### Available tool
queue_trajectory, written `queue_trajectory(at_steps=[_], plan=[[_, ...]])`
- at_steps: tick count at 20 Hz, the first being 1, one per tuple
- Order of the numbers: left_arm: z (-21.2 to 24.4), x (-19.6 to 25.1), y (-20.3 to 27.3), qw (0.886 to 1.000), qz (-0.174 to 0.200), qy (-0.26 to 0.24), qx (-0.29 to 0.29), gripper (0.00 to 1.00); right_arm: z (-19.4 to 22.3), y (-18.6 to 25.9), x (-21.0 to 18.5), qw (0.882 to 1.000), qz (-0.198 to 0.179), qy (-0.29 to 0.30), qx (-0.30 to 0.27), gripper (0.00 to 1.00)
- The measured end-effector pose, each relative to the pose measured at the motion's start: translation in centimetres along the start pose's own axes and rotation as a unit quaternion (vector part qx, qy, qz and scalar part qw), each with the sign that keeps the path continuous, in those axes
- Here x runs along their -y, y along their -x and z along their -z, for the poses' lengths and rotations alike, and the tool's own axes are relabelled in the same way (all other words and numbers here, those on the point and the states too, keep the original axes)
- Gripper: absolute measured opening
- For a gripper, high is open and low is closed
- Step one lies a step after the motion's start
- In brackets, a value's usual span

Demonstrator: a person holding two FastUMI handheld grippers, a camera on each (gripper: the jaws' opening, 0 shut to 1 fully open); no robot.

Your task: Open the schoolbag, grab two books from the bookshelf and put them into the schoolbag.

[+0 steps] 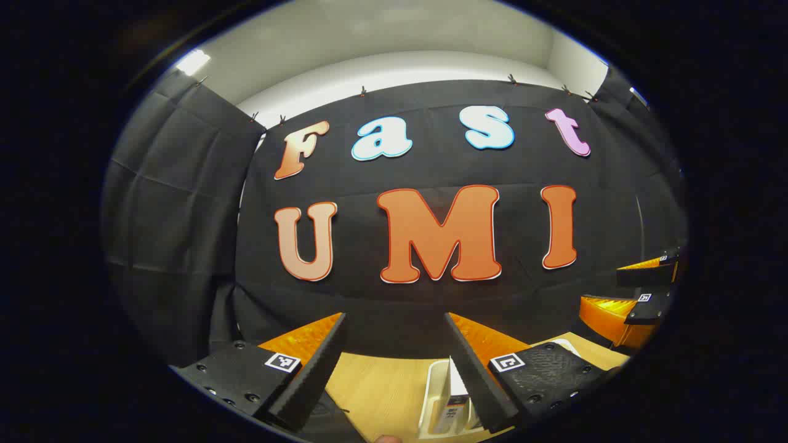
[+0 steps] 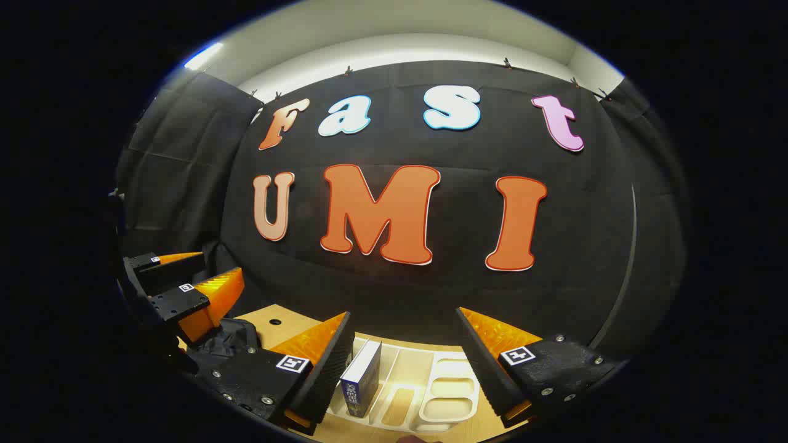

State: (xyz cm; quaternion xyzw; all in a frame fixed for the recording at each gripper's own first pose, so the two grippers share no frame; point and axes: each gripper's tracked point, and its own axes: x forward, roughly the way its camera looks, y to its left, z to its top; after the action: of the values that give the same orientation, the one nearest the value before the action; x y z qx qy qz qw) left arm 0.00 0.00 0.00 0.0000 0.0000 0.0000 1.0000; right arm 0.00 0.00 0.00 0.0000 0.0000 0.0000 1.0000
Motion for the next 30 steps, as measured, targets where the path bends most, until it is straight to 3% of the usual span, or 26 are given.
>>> queue_trajectory(at_steps=[5,10,30], plan=[[0.6,-1.6,-2.2,0.999,0.044,-0.001,-0.003,0.95,-0.1,-0.3,-2.4,0.999,0.043,-0.008,-0.012,0.97],[1.6,-2.4,-2.8,0.999,0.052,0.008,-0.013,0.97,0.2,-0.1,-2.9,0.998,0.055,-0.012,-0.024,0.96],[1.8,-3.1,-0.9,0.999,0.034,0.007,-0.017,0.95,-0.1,0.7,-5.5,1.000,0.018,-0.006,-0.014,0.97]])
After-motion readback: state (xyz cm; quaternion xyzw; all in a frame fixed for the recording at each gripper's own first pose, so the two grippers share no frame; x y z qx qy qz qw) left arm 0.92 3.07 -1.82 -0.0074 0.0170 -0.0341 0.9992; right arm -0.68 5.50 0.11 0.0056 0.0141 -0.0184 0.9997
